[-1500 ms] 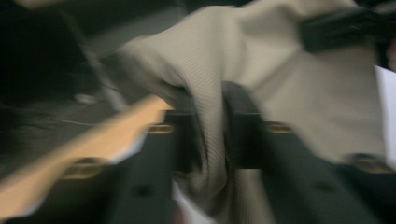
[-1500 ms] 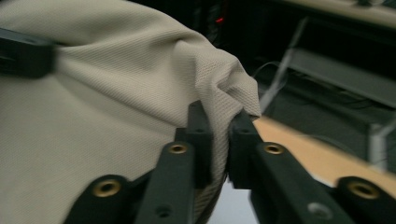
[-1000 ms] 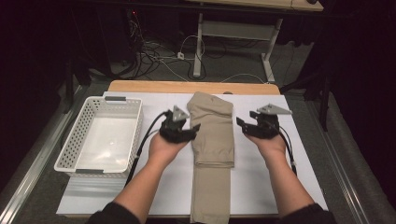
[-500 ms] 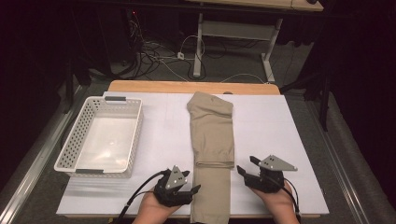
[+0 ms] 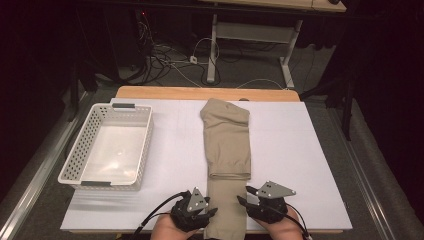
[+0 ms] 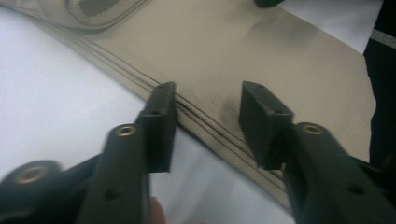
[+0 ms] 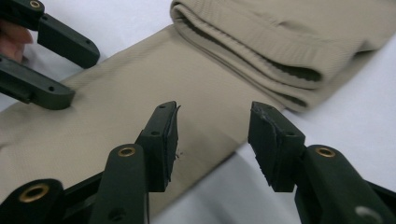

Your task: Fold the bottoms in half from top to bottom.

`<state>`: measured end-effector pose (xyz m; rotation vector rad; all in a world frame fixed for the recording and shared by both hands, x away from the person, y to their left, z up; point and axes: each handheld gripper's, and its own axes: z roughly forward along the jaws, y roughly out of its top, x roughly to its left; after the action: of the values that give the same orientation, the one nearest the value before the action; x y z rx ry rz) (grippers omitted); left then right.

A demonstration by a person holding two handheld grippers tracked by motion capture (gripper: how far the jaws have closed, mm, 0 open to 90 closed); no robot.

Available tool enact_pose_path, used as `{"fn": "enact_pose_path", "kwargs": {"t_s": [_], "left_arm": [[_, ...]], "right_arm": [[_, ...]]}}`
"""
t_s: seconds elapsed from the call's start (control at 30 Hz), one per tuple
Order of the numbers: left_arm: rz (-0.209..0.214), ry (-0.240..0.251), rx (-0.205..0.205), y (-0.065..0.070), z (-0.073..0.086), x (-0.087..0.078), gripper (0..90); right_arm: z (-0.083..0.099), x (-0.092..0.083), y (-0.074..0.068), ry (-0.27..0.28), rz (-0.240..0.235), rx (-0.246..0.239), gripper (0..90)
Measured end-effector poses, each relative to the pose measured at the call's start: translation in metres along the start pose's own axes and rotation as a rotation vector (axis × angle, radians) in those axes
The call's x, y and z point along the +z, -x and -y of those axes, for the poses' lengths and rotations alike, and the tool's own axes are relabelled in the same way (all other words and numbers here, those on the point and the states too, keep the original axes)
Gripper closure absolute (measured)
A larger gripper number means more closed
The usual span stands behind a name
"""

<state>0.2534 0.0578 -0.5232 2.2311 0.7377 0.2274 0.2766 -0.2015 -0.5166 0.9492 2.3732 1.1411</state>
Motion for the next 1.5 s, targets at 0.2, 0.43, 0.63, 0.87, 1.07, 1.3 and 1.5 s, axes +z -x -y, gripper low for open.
{"fn": "enact_pose_path", "kwargs": {"t_s": [0.2, 0.43, 0.63, 0.87, 1.07, 1.3, 1.5], "left_arm": [[0.022, 0.0, 0.005, 0.0, 0.0, 0.0, 74.0], [0.036, -0.005, -0.005, 0.002, 0.001, -0.002, 82.1], [0.047, -0.01, -0.002, 0.006, 0.004, -0.007, 81.8], [-0.005, 0.039, -0.051, -0.014, -0.006, -0.004, 48.6], [-0.077, 0.09, -0.046, -0.035, -0.027, 0.003, 42.1], [-0.111, 0.111, -0.014, -0.049, -0.06, 0.031, 42.2], [-0.079, 0.012, -0.067, -0.06, -0.06, 0.045, 47.1]], "right_arm": [[-0.001, 0.007, -0.004, -0.055, 0.014, -0.019, 67.0], [0.001, 0.006, -0.003, -0.047, 0.003, -0.023, 89.4], [0.004, 0.0, -0.006, -0.052, -0.022, -0.036, 86.6], [0.0, -0.005, 0.01, 0.009, -0.013, 0.038, 54.5], [-0.01, 0.003, 0.035, 0.035, 0.049, 0.091, 42.0], [-0.025, 0.029, 0.05, -0.012, 0.041, 0.097, 36.9], [-0.026, 0.035, 0.054, -0.04, -0.013, 0.088, 50.8]]}}
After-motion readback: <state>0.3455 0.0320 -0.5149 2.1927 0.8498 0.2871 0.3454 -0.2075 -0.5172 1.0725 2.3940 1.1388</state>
